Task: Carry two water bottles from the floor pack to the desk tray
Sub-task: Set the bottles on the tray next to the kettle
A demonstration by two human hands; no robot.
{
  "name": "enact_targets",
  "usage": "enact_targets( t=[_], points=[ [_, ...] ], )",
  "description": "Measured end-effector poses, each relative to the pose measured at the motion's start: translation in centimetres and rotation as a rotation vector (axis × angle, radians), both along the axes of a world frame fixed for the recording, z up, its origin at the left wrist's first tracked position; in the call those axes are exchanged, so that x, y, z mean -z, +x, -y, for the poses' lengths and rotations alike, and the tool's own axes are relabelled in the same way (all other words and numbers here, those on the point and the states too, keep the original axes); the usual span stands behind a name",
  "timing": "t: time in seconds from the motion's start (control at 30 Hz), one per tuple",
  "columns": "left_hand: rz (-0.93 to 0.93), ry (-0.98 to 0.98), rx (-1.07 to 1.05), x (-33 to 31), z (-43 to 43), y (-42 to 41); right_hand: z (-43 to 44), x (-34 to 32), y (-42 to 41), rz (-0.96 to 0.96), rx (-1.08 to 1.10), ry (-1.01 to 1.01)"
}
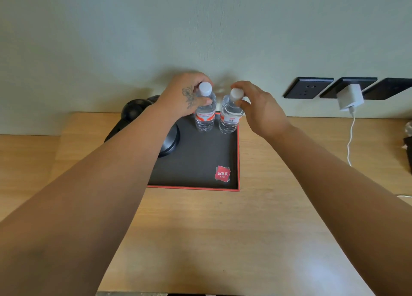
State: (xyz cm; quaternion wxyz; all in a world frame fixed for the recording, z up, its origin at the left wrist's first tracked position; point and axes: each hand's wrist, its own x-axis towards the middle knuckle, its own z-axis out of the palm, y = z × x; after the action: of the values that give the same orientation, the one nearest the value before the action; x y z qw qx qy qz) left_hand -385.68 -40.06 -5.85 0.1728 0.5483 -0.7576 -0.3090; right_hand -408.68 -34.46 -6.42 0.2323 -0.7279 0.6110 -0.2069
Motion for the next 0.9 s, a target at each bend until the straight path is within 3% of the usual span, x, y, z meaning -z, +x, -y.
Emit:
enact_targets(
  t=[0.7, 0.77, 0.9],
  points=[
    [-0.043, -0.076, 0.026, 1.0, -2.3, -0.4, -0.1, -0.1, 0.1, 0.025, 0.012, 0.003],
    [0.012, -0.100, 0.037, 0.5, -2.3, -0.1, -0.2, -0.2, 0.1, 0.026, 0.009, 0.000],
    [0.292, -0.201, 0.033, 0.2, -2.3, -0.8, -0.1, 0.0, 0.1, 0.025, 0.011, -0.009]
  ],
)
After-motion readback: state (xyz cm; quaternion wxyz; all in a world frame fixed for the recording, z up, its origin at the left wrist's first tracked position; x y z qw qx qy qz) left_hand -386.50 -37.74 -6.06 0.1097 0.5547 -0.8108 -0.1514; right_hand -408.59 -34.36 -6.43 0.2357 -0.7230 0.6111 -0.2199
